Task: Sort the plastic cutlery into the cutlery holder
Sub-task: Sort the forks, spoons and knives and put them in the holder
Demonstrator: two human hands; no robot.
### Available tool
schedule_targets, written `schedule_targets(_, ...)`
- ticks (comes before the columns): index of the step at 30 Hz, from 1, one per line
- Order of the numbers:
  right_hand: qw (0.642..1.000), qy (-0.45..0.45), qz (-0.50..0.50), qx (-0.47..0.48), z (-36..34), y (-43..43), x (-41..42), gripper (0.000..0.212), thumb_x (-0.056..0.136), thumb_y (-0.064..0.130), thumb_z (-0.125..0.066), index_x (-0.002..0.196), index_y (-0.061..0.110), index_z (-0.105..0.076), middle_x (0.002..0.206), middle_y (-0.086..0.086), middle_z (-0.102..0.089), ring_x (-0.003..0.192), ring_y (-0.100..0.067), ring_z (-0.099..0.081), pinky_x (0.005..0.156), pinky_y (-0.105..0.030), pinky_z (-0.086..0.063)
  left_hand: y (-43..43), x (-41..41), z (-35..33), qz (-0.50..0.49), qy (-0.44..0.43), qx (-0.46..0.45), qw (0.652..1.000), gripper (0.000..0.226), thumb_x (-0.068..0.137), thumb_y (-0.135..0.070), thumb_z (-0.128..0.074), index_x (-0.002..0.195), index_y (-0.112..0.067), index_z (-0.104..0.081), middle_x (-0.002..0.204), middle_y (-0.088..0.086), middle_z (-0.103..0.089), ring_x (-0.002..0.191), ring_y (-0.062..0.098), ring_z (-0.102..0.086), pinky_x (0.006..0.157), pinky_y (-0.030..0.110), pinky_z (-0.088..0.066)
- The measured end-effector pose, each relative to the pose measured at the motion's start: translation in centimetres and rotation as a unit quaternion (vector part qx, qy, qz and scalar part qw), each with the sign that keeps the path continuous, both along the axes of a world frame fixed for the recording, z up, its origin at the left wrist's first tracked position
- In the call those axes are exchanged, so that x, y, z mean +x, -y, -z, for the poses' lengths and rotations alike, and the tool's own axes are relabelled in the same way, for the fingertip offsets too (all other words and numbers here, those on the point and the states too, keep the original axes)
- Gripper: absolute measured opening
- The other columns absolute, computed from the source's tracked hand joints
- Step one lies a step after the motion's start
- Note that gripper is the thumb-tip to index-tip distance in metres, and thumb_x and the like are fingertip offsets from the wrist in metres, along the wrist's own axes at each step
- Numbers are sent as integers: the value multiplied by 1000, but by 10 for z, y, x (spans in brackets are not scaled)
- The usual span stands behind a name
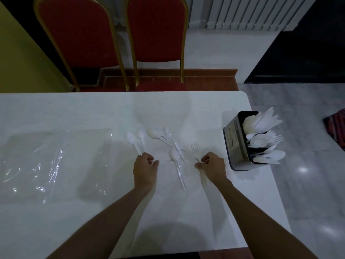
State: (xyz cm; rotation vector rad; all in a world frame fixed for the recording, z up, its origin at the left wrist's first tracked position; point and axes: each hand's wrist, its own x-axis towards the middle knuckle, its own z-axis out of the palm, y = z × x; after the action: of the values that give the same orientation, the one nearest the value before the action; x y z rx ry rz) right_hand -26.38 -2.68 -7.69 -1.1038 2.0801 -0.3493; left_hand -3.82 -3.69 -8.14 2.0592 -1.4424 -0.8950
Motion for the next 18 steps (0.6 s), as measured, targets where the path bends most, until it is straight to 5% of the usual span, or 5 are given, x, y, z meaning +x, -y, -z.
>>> schedule_targets(4,998,-57,-37,12,-2,4,1,23,78,22,-79,83,9,-61,76,1,-57,67,-13,-52,56,-20,-36,11,7,2,-69,41,25,996,36,78,-22,-75,99,-2,-53,103,16,-53,92,33,-56,76,37,-44)
schedule_targets(7,998,-50,-37,21,1,6,-1,28,79,25,-78,70,13,-54,67,1,-55,62,-16,-56,65,-28,-50,18,12,6,-80,38,64,994,45,75,-22,-77,102,0,-49,104,19,-56,93,35,-56,76,38,-44)
schedule_targets(18,999,28,-14,4,-8,7,-7,23,83,16,-74,71,6,-56,70,-10,-59,60,-22,-63,68,-32,-59,4,24,8,-30,39,84,995,30,75,-11,-75,86,-12,-47,84,7,-58,87,29,-59,69,30,-39)
